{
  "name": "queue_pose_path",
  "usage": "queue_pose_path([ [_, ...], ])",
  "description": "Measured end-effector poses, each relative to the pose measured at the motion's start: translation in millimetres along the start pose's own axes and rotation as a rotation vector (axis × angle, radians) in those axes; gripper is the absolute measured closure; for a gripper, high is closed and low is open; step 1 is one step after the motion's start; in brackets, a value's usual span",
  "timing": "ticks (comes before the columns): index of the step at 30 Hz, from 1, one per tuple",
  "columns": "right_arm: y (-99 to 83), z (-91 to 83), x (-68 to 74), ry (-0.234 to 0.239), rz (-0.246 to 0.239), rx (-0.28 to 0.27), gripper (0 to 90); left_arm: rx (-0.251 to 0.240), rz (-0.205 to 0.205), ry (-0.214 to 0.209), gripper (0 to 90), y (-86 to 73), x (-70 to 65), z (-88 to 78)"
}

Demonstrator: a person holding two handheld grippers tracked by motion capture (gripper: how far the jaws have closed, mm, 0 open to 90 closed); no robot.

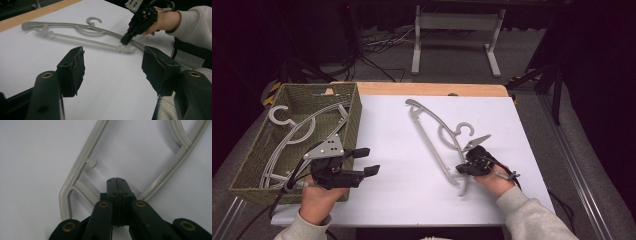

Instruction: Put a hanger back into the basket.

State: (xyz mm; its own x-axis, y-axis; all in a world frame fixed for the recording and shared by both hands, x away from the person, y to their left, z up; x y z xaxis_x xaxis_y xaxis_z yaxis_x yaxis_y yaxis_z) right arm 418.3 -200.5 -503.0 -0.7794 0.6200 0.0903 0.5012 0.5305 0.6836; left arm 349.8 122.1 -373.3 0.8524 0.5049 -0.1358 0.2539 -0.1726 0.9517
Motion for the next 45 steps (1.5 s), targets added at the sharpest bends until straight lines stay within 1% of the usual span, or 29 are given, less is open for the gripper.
queue_pose_path([
  [1, -4.3, -4.7, -3.0, -0.003, 0.011, 0.003, 90.0, 0.0, -0.001, 0.0, 35.5, -0.1, 0.0, 0.0],
  [3, -16.4, -18.8, -12.8, -0.027, 0.038, 0.015, 90.0, 0.001, 0.003, -0.002, 35.6, 0.0, 0.2, 0.3],
  [4, -20.3, -23.3, -16.4, -0.035, 0.043, 0.019, 90.0, 0.002, -0.001, 0.0, 35.6, -0.1, -0.1, 0.5],
  [6, -31.6, -36.9, -28.6, -0.062, 0.084, 0.031, 90.0, 0.0, -0.006, -0.003, 35.5, -0.4, -0.5, 1.8],
  [8, -36.2, -44.5, -36.5, -0.09, 0.1, 0.037, 90.0, 0.004, -0.003, -0.008, 35.5, -0.8, -0.5, 3.2],
  [9, -36.2, -44.5, -36.5, -0.09, 0.1, 0.037, 90.0, 0.004, -0.003, -0.008, 35.5, -0.8, -0.5, 3.2],
  [10, -34.5, -47.6, -38.0, -0.088, 0.106, 0.016, 89.5, 0.006, -0.008, -0.006, 35.5, -1.2, -0.9, 3.8],
  [11, -25.0, -51.8, -39.2, -0.102, 0.1, -0.032, 81.8, 0.005, -0.006, -0.01, 35.6, -1.2, -0.8, 4.3],
  [12, -25.0, -51.8, -39.2, -0.102, 0.1, -0.032, 81.8, 0.006, -0.009, -0.012, 35.6, -1.4, -1.1, 4.6],
  [14, -11.3, -54.9, -43.6, -0.139, 0.1, -0.078, 78.3, 0.005, -0.009, -0.013, 35.6, -1.2, -0.9, 4.5],
  [16, -2.6, -52.8, -52.3, -0.185, 0.112, -0.094, 69.9, 0.004, -0.009, -0.01, 35.5, -0.9, -0.6, 4.2],
  [18, 1.5, -46.8, -61.7, -0.21, 0.139, -0.083, 65.7, 0.004, -0.011, -0.012, 35.5, -0.9, -1.0, 3.4],
  [20, 2.7, -39.1, -69.8, -0.236, 0.144, -0.054, 61.4, 0.005, -0.007, -0.012, 35.5, -1.0, -0.8, 3.1],
  [22, 2.2, -31.5, -75.8, -0.251, 0.158, -0.03, 58.0, 0.005, -0.006, -0.015, 35.5, -1.1, -0.8, 3.1],
  [26, -4.1, -21.1, -83.3, -0.28, 0.183, 0.021, 58.8, 0.003, -0.006, -0.015, 35.5, -1.4, -1.0, 4.1],
  [28, -4.6, -20.5, -84.4, -0.295, 0.171, 0.025, 62.2, 0.01, -0.006, -0.022, 35.4, -1.9, -1.2, 4.6],
  [29, -4.5, -20.5, -84.0, -0.297, 0.167, 0.03, 63.5, 0.011, -0.013, -0.022, 35.4, -2.1, -1.9, 5.5],
  [30, -4.5, -20.3, -83.2, -0.301, 0.156, 0.033, 67.6, 0.012, -0.012, -0.023, 35.4, -2.1, -2.0, 5.9],
  [31, -4.2, -19.8, -81.6, -0.298, 0.151, 0.034, 73.0, 0.011, -0.014, -0.023, 35.4, -2.1, -2.1, 6.3],
  [32, -3.8, -19.3, -80.3, -0.289, 0.143, 0.036, 75.7, 0.011, -0.01, -0.028, 35.4, -1.8, -2.1, 6.6],
  [34, -3.0, -18.5, -79.0, -0.297, 0.134, 0.048, 76.2, 0.009, -0.015, -0.033, 35.4, -1.2, -2.7, 7.0],
  [37, -3.0, -19.0, -79.6, -0.289, 0.155, 0.046, 77.5, 0.01, -0.018, -0.032, 35.3, -0.8, -3.6, 7.5],
  [38, -3.0, -19.0, -79.6, -0.289, 0.155, 0.046, 77.5, 0.013, -0.001, -0.029, 35.3, -0.3, -3.9, 8.3],
  [39, -3.0, -19.5, -80.0, -0.287, 0.154, 0.045, 79.5, 0.015, -0.003, -0.031, 35.3, 0.2, -5.2, 8.8],
  [40, -3.0, -20.1, -79.9, -0.281, 0.142, 0.047, 81.5, 0.017, -0.001, -0.033, 35.3, 0.6, -6.0, 9.2],
  [41, -2.8, -19.6, -77.8, -0.261, 0.124, 0.048, 81.4, 0.017, 0.001, -0.032, 35.3, 0.7, -6.0, 9.5],
  [42, -2.6, -19.3, -75.7, -0.253, 0.118, 0.05, 81.5, 0.02, 0.004, -0.032, 35.3, 0.7, -5.5, 9.6],
  [43, -2.1, -18.9, -73.7, -0.251, 0.099, 0.056, 81.6, 0.022, -0.003, -0.029, 35.3, 0.3, -5.5, 9.6],
  [45, -0.8, -18.6, -69.2, -0.241, 0.06, 0.062, 81.7, 0.023, -0.004, -0.027, 35.2, 0.1, -4.8, 9.6],
])
Point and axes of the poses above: each handheld gripper's, and its own axes: z roughly forward along the jaws, y roughly out of its top, x roughly to its left, the point moved 8 cm from there along z, roughly forward along the jaws, and after that the axes turned 12 degrees about -x, right-handed, at the moved point
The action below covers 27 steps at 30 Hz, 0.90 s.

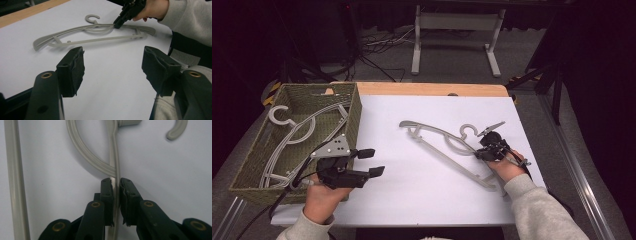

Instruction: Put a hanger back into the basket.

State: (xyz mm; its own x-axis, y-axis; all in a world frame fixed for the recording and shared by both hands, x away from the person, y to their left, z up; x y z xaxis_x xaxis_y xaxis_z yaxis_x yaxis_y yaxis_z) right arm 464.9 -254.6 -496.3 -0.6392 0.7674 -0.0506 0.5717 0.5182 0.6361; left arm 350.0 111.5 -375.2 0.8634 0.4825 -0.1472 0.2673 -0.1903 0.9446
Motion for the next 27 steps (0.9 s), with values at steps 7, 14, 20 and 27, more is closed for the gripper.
queue_pose_path([
  [7, 12.0, -18.6, 10.1, 0.017, -0.112, -0.065, 81.8, 0.006, 0.006, -0.003, 35.2, 2.8, 2.8, 1.0],
  [14, 32.9, -50.6, 24.2, 0.014, -0.243, -0.169, 82.0, 0.036, 0.021, -0.007, 35.0, 9.5, 0.0, 6.0],
  [20, 43.6, -65.3, 37.7, 0.013, -0.347, -0.239, 82.1, 0.048, 0.029, -0.014, 34.5, 15.6, -3.2, 10.7],
  [27, 56.3, -83.0, 55.8, 0.011, -0.456, -0.31, 82.3, 0.065, 0.034, -0.031, 33.7, 21.7, -5.8, 19.7],
])
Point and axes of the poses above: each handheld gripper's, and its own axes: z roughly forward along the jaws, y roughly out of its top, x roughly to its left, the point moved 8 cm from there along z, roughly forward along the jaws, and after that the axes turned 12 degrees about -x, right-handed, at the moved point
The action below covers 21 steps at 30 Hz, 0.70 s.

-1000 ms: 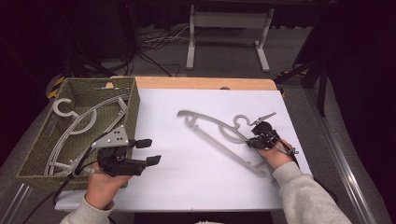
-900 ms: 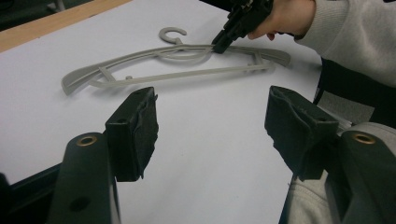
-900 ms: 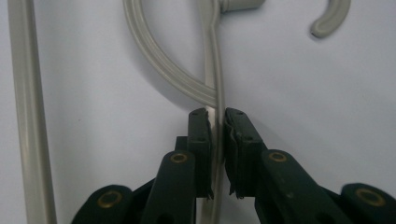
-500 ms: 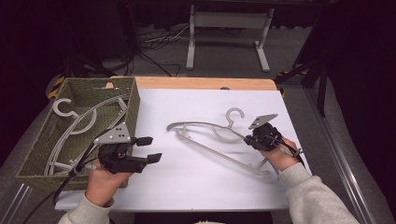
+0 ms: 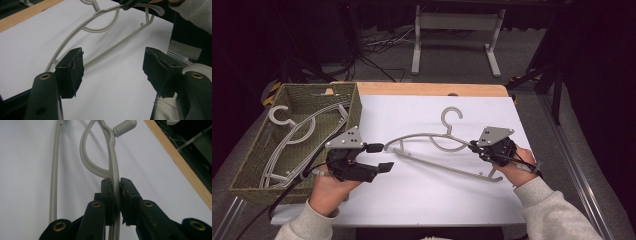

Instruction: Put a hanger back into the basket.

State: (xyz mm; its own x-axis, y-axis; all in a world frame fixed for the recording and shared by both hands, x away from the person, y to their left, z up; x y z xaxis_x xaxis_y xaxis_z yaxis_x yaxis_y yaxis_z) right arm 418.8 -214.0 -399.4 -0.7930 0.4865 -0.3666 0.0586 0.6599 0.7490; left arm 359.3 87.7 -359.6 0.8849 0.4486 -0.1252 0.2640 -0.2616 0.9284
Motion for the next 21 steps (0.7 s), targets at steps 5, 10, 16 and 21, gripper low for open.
queue_pose_path([
  [5, 16.3, -7.5, 8.8, 0.011, -0.059, -0.053, 82.4, 0.015, 0.005, -0.005, 33.2, 2.7, 1.6, 6.1],
  [10, 26.0, -11.0, 16.0, 0.02, -0.097, -0.079, 82.5, 0.028, 0.003, -0.02, 33.1, 4.6, 2.6, 13.2],
  [16, 37.3, -15.7, 26.9, 0.043, -0.145, -0.096, 82.7, 0.023, -0.023, -0.034, 33.2, 5.3, 6.2, 18.6],
  [21, 44.1, -19.2, 32.7, 0.058, -0.166, -0.11, 82.7, 0.024, -0.019, -0.033, 33.2, 5.4, 7.6, 19.7],
])
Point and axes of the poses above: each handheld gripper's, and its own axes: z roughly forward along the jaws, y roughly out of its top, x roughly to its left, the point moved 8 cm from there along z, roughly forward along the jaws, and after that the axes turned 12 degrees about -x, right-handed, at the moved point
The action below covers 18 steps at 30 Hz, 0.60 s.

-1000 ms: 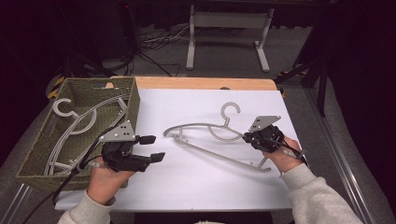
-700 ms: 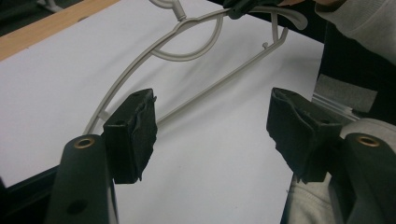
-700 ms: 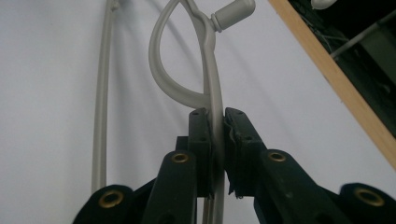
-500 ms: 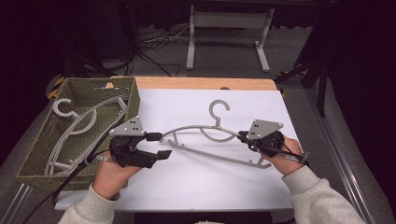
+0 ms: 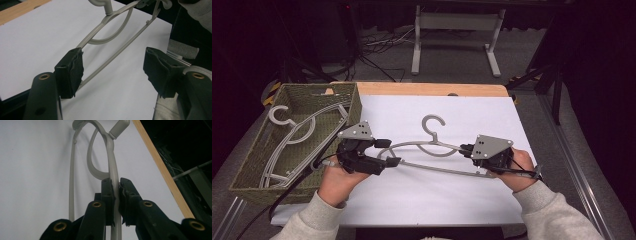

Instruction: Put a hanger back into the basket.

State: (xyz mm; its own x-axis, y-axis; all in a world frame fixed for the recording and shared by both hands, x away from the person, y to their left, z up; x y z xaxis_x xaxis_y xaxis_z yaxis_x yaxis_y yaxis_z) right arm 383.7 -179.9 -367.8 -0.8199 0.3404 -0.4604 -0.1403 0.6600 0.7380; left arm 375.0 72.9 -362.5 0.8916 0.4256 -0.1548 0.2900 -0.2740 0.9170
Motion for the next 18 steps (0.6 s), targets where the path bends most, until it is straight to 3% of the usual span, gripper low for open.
queue_pose_path([
  [5, 6.8, -1.8, 4.6, 0.018, -0.015, -0.016, 82.8, 0.006, 0.0, -0.008, 33.1, -0.3, 0.5, 2.8],
  [12, 20.7, -6.3, 12.7, 0.051, -0.042, -0.054, 82.8, 0.046, 0.051, -0.012, 31.4, 0.7, -1.9, 12.4],
  [18, 29.9, -10.0, 19.2, 0.074, -0.057, -0.082, 82.7, 0.06, 0.044, -0.03, 30.3, -1.6, 2.4, 20.2],
])
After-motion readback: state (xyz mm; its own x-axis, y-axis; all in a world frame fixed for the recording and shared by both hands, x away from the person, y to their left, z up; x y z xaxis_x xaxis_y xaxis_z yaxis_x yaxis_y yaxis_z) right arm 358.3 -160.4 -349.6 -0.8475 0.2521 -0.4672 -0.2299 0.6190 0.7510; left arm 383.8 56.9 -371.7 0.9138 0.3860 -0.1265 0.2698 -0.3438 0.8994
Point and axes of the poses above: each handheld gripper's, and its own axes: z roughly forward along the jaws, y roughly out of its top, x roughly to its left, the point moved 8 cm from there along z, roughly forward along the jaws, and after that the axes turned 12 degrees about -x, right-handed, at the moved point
